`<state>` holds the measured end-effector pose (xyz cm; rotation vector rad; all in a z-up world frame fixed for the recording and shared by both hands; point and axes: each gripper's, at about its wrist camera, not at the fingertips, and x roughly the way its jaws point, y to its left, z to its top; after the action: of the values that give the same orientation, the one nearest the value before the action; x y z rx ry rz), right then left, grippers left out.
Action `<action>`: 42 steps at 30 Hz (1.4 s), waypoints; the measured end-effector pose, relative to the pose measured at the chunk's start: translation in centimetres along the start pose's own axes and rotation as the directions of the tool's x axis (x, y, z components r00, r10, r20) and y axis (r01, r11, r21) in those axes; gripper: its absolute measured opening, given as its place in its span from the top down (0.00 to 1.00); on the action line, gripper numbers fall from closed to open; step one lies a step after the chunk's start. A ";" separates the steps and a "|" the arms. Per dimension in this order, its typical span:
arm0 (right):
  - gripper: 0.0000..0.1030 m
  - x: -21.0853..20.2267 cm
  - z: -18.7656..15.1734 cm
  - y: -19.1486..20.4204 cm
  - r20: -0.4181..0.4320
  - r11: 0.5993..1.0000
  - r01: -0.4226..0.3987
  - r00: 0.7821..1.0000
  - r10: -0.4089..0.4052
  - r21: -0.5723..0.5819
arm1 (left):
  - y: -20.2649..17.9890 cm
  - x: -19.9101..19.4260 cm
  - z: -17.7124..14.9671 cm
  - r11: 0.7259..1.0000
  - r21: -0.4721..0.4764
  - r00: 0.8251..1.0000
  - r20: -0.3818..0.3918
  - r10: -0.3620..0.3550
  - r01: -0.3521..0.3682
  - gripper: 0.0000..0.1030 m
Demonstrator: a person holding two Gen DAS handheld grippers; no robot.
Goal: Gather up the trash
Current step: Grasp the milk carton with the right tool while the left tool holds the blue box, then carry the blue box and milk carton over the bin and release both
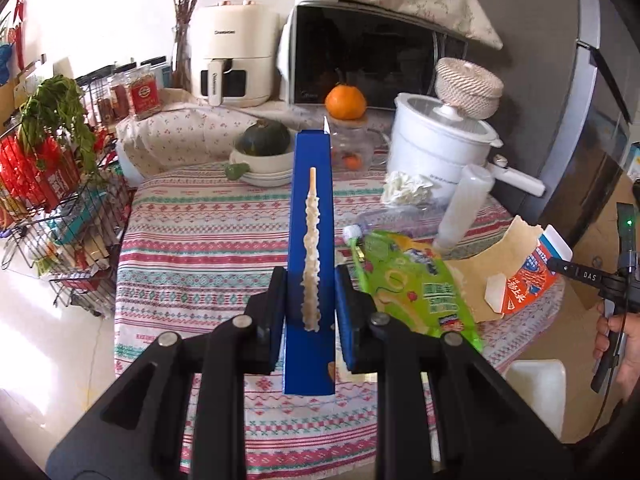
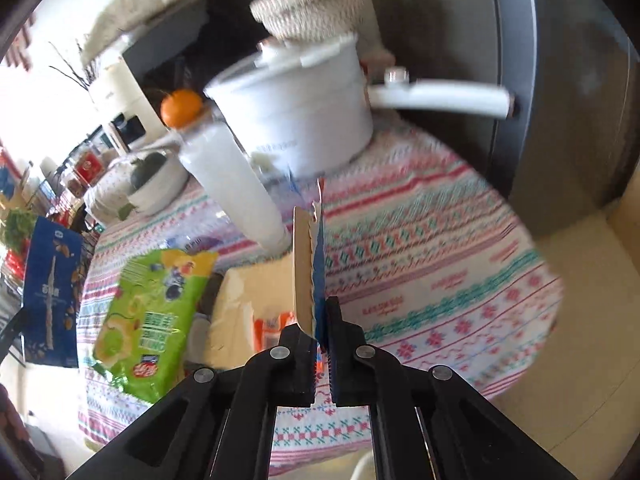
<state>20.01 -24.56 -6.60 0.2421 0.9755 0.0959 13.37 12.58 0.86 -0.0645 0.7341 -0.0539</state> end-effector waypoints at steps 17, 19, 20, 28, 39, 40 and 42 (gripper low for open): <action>0.96 -14.8 -5.1 -1.9 0.171 0.986 0.063 0.985 -0.036 -0.156 | -12.7 -3.6 -5.1 0.889 0.212 0.914 -0.128 -0.385 0.405 0.76; 0.96 -15.7 -6.0 -2.9 0.169 0.983 0.072 0.985 -0.043 -0.169 | -14.5 -3.6 -6.0 0.866 0.240 0.898 -0.166 -0.408 0.438 0.76; 0.96 -16.2 -6.6 -3.5 0.168 0.981 0.086 0.984 -0.056 -0.176 | -15.3 -3.6 -6.5 0.854 0.253 0.889 -0.187 -0.418 0.455 0.76; 0.96 -16.9 -12.0 -8.4 0.101 0.966 0.172 0.983 -0.155 -0.193 | -21.6 -2.5 -12.2 0.767 0.272 0.794 -0.394 -0.462 0.581 0.76; 0.96 -15.8 -15.3 -12.6 0.009 0.953 0.247 0.968 -0.249 -0.176 | -27.5 1.5 -17.6 0.747 0.252 0.719 -0.568 -0.400 0.615 0.75; 0.96 -15.7 -15.3 -12.6 0.005 0.952 0.248 0.968 -0.251 -0.178 | -27.8 1.8 -17.9 0.750 0.260 0.725 -0.568 -0.391 0.608 0.75; 0.96 -15.4 -15.6 -12.8 -0.006 0.949 0.252 0.966 -0.258 -0.188 | -28.0 2.4 -18.1 0.755 0.275 0.737 -0.562 -0.375 0.595 0.75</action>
<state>-1.86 -37.35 -5.63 -0.0586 1.0137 -0.0469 2.24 -16.19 -11.99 0.1987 1.1727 -0.7898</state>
